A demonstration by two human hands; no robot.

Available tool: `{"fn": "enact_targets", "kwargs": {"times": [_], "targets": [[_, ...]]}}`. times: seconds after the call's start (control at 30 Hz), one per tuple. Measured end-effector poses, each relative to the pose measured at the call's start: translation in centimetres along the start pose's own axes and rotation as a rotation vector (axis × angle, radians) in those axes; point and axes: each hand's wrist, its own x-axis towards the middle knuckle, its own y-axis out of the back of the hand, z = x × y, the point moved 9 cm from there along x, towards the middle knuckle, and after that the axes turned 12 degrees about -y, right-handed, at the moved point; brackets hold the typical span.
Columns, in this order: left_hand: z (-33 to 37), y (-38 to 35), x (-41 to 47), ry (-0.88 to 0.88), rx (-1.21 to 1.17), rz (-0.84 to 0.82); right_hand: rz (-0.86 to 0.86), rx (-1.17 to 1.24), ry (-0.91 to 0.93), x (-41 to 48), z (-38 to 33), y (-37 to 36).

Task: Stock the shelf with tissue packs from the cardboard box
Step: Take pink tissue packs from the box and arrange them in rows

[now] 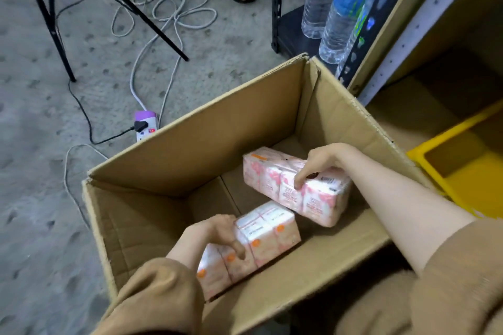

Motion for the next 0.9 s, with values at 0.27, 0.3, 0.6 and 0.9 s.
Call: {"fn": "enact_targets", "kwargs": {"times": [0.27,0.3,0.6,0.9], "targets": [[2.7,4.6,-8.2,-0.063,-0.099,-0.089,-0.063,0.168,0.037,-9.7,1.6,1.7],[3.1,5.3,-9.2,-0.071,-0.086,-0.081,-0.050,0.168,0.056,-11.0,1.7,2.0],[9.8,10.2,-19.4,-0.194,0.138,0.129,0.193,0.233,0.175,-22.7,5.3,4.8],[22.0,14.9,-27.4,-0.329,0.490,0.333,0.568,0.374,0.265,-37.0,17.0,7.5]]}}
